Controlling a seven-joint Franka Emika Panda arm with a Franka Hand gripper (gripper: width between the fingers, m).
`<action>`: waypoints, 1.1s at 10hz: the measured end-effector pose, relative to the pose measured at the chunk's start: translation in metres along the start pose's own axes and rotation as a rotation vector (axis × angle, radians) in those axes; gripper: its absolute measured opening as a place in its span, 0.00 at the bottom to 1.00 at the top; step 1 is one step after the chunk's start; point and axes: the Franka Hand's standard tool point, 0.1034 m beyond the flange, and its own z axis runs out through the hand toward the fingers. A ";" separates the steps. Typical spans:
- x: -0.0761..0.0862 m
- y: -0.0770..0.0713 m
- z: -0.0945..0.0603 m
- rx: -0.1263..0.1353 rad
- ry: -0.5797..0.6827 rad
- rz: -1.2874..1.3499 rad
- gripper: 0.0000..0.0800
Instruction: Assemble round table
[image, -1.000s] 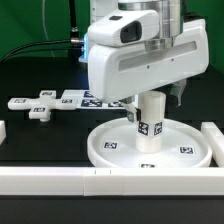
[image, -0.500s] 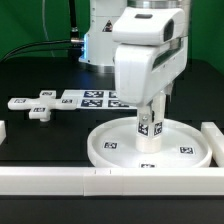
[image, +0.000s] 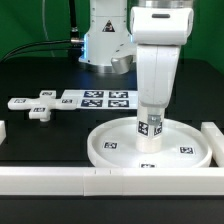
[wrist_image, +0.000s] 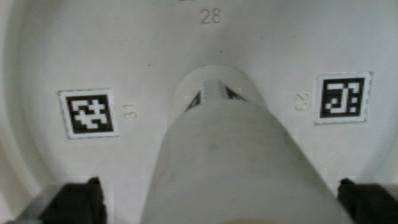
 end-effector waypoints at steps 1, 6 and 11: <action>-0.001 0.000 0.000 -0.001 -0.006 -0.070 0.81; -0.008 0.000 0.002 0.002 -0.020 -0.221 0.66; -0.010 0.000 0.002 0.012 -0.019 -0.116 0.51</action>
Offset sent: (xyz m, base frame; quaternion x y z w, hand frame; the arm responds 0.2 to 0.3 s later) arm -0.0049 -0.0009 -0.0023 -0.0033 0.0027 -0.1750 0.9846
